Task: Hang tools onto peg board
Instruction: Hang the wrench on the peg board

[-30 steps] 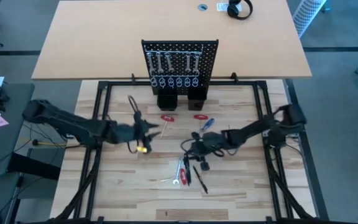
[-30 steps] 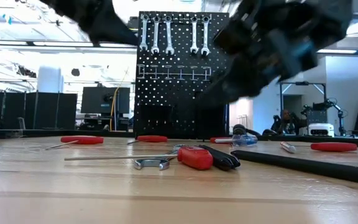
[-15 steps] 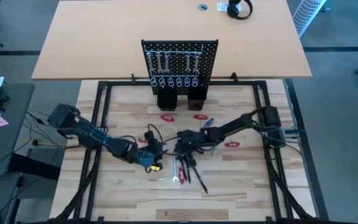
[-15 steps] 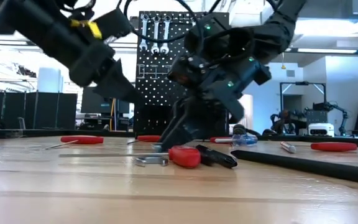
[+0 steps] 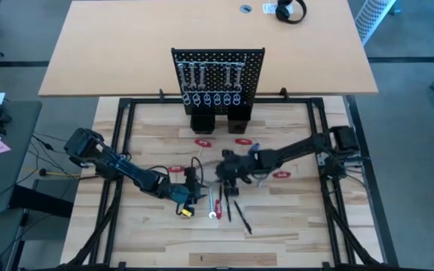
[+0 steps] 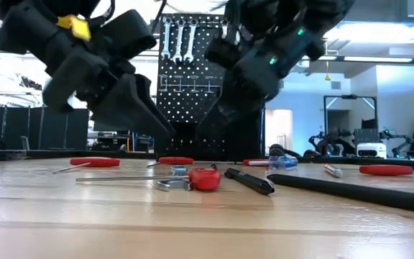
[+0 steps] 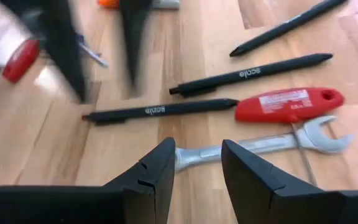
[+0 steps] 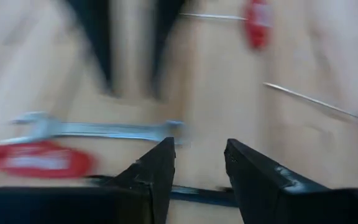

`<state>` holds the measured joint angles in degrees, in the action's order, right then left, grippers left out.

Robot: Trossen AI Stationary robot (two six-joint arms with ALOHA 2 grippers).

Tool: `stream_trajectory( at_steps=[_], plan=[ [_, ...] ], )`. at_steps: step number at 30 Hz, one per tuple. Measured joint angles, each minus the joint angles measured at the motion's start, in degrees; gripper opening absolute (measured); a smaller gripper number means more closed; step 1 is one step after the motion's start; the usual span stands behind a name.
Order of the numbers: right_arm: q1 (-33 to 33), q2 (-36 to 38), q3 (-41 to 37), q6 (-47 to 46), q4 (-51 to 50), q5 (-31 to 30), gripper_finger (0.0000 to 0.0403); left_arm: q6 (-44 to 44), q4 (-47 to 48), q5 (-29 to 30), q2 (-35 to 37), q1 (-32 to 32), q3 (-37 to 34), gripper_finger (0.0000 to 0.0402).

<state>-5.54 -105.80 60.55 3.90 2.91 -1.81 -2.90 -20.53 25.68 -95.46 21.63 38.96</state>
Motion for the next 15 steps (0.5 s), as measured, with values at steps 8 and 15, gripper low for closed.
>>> stream_trajectory(
  at_steps=[8, 15],
  plan=[
    [-8.8, 1.0, 0.0, -5.0, -4.1, 0.2, 0.0154, 1.8, 3.2, -6.5, -5.7, -5.4, 5.1, 0.0122],
    [-14.7, 4.4, 0.1, -10.0, -12.0, -7.0, 0.0154, 1.5, 7.0, -4.2, -7.7, -10.3, 7.4, 0.0122]
  ],
)
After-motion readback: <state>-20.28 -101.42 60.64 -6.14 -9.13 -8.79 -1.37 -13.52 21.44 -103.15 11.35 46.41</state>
